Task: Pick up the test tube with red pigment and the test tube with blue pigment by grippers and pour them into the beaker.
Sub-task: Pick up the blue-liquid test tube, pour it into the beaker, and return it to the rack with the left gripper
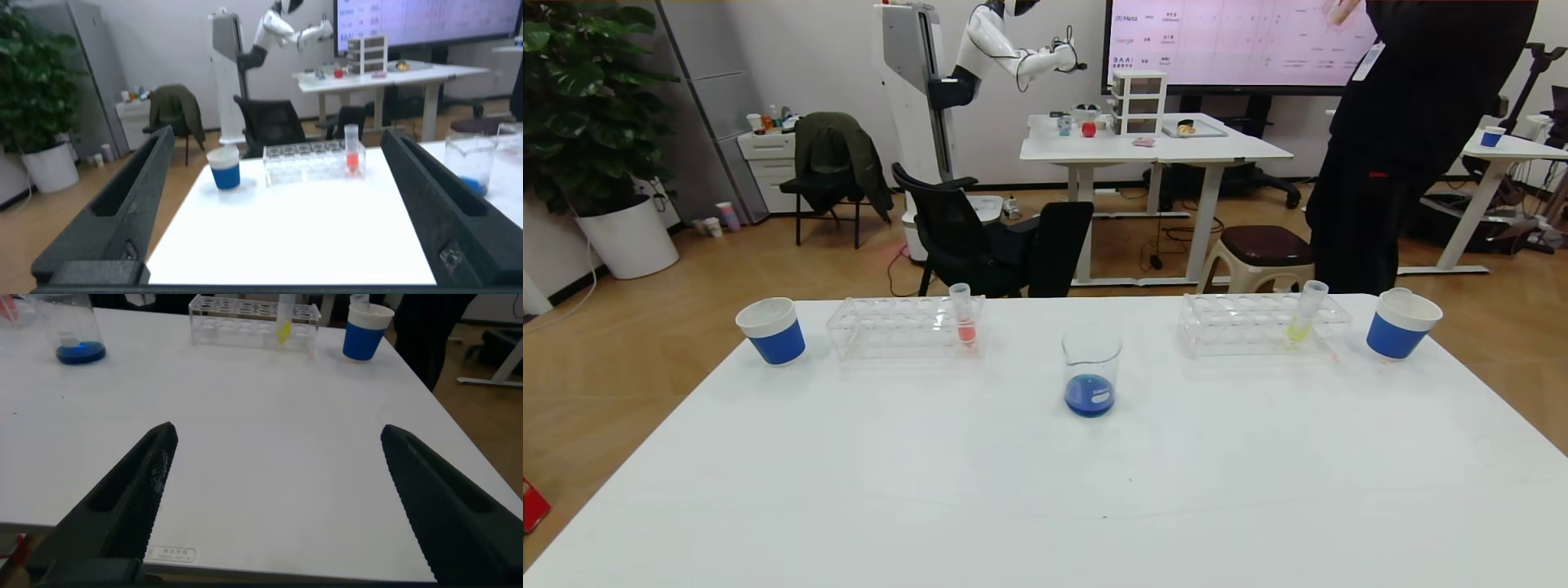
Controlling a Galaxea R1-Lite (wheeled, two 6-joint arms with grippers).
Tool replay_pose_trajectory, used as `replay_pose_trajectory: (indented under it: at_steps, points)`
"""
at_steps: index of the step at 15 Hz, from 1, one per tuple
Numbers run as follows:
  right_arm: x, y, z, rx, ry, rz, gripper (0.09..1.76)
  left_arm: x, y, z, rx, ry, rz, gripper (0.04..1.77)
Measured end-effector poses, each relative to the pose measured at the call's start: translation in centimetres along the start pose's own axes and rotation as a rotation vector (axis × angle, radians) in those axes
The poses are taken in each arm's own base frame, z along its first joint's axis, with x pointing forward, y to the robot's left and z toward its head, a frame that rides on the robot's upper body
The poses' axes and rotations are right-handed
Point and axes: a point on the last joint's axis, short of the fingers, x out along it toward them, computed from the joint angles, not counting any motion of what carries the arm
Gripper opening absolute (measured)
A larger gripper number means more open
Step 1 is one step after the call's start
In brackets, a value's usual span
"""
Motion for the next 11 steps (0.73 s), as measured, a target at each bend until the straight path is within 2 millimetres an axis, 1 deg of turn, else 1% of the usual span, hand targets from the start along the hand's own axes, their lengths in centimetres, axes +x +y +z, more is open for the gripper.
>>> replay_pose_trajectory:
  at_steps: [2,3,4,6,11]
  points:
    - [0.0,0.0,0.0,0.000,0.000,0.000,1.73,0.5,-0.7,-4.6,-0.005,0.152,-0.029,1.75]
    - [0.0,0.0,0.0,0.000,0.000,0.000,1.74,0.4,-1.0,-6.5,-0.012,0.249,-0.065,1.75]
    - [0.0,0.0,0.0,0.000,0.000,0.000,1.74,0.1,-1.2,-7.8,-0.028,0.327,-0.095,1.75]
    - [0.0,0.0,0.0,0.000,0.001,0.000,1.74,0.1,-1.3,-8.2,-0.052,0.355,-0.103,1.75]
    - [0.0,0.0,0.0,0.000,0.000,0.000,1.74,0.1,-1.2,-8.4,-0.052,0.346,-0.091,1.75]
